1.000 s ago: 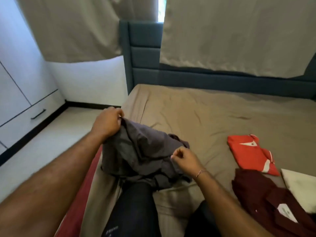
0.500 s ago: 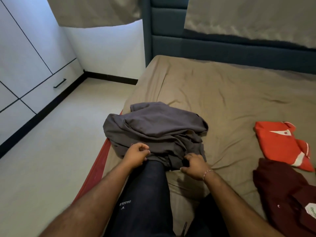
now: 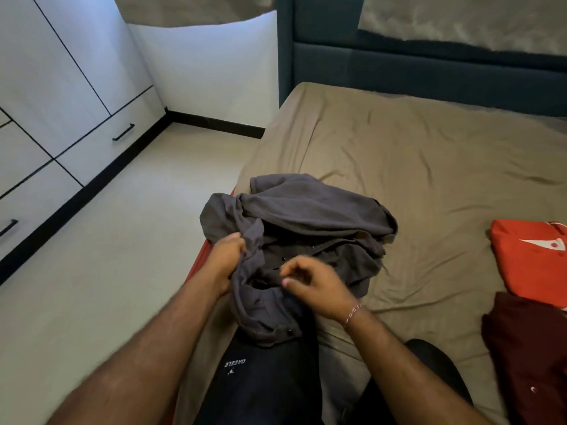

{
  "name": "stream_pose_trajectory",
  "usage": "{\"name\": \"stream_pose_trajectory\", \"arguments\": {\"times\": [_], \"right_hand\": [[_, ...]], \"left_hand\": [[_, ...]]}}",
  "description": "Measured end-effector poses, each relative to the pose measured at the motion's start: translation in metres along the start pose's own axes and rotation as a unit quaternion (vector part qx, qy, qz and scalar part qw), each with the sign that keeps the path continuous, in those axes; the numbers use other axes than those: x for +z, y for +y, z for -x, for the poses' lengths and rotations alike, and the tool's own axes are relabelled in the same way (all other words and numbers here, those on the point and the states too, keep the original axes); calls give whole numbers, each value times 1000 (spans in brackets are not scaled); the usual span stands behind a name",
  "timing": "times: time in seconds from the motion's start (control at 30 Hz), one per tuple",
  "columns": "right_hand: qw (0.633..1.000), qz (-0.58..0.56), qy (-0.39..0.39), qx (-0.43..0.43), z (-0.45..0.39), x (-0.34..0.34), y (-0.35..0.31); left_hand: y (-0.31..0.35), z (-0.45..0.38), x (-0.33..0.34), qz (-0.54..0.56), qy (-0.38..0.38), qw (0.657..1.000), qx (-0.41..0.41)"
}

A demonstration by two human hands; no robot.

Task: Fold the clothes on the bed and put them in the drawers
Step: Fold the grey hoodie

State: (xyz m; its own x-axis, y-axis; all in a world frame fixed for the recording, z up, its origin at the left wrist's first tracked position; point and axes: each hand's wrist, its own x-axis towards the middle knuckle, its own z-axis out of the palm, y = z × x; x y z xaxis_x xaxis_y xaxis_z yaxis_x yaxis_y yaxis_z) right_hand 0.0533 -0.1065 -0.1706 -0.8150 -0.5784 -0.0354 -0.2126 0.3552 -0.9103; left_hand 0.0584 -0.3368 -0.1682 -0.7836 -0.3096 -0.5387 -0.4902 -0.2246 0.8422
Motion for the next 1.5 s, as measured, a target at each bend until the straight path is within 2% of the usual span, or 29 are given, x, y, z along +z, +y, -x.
{"name": "stream_pose_trajectory", "arguments": {"times": [0.03, 0.1, 0.17, 0.2, 0.27, 0.3, 0.33, 0.4, 0.47, 0.53, 0.6, 0.67, 0.7, 0.73, 0.77, 0.83, 0.87, 0.9, 0.97, 1.03, 1.07, 1.13, 1.17, 1.23, 1.3, 1.37, 1.43, 1.5], "right_hand": [[993, 96, 65, -10, -8, -7, 9], [951, 291, 92, 45, -23, -24, 25], [904, 410, 50, 115, -37, -41, 39], [890, 435, 12, 138, -45, -47, 43], [874, 450, -61, 172, -59, -55, 49], [870, 456, -70, 173, -64, -59, 48], [873, 460, -50, 153, -69, -62, 46], [898, 426, 65, 87, -76, -67, 42], [930, 312, 182, 65, -77, -69, 34], [947, 217, 225, 68, -79, -69, 25], [962, 147, 217, 77, -79, -70, 19], [978, 94, 170, 82, -77, -74, 12], [982, 89, 144, 80, -74, -75, 7], [984, 113, 122, 68, -71, -76, 3], [978, 172, 108, 51, -67, -77, 0], [928, 357, 100, 38, -59, -75, -4], [905, 410, 108, 40, -57, -75, -6], [899, 420, 120, 41, -57, -75, -8], [907, 390, 152, 39, -54, -79, -9], [897, 406, 174, 25, -51, -87, -10], [884, 431, 181, 21, -52, -88, -11], [870, 442, 216, 46, -56, -93, -18], [871, 427, 234, 68, -60, -97, -22], [887, 369, 256, 103, -68, -109, -34], [925, 281, 245, 76, -76, -131, -58], [974, 154, 164, 24, -78, -151, -96], [997, 60, 54, -13, -75, -165, -137], [990, 133, 27, -24, -77, -180, -172]], "left_hand": [[5, 7, -16, -3, 6, 1000, 14], [14, 19, -50, -33, 6, 999, 39], [22, 26, -84, -101, 1, 993, 65], [26, 29, -99, -142, 5, 986, 83], [32, 27, -125, -233, 40, 964, 124], [34, 24, -135, -282, 70, 947, 139], [34, 19, -142, -326, 104, 928, 149], [32, 5, -154, -413, 163, 886, 132], [22, -6, -154, -500, 221, 829, 115], [10, -14, -140, -528, 240, 793, 187], [-2, -25, -111, -521, 139, 790, 291], [-13, -37, -75, -553, 14, 771, 314], [-20, -42, -59, -576, -8, 758, 307], [-26, -48, -46, -590, 3, 750, 299], [-30, -54, -34, -595, 38, 748, 293], [-29, -62, -19, -588, 120, 742, 299], [-25, -64, -13, -565, 145, 748, 316], [-19, -65, -10, -522, 156, 768, 335], [-1, -63, -6, -395, 150, 831, 362], [28, -51, -8, -295, 125, 881, 348], [44, -44, -12, -280, 103, 890, 344], [85, -25, -16, -301, 34, 881, 364], [108, -13, -17, -322, 1, 864, 386], [157, 9, -17, -387, -26, 807, 446], [208, 29, -16, -453, -25, 737, 501], [255, 47, -15, -493, -10, 684, 538], [297, 62, -11, -507, -4, 645, 572], [336, 76, -5, -518, 5, 606, 603]]}}
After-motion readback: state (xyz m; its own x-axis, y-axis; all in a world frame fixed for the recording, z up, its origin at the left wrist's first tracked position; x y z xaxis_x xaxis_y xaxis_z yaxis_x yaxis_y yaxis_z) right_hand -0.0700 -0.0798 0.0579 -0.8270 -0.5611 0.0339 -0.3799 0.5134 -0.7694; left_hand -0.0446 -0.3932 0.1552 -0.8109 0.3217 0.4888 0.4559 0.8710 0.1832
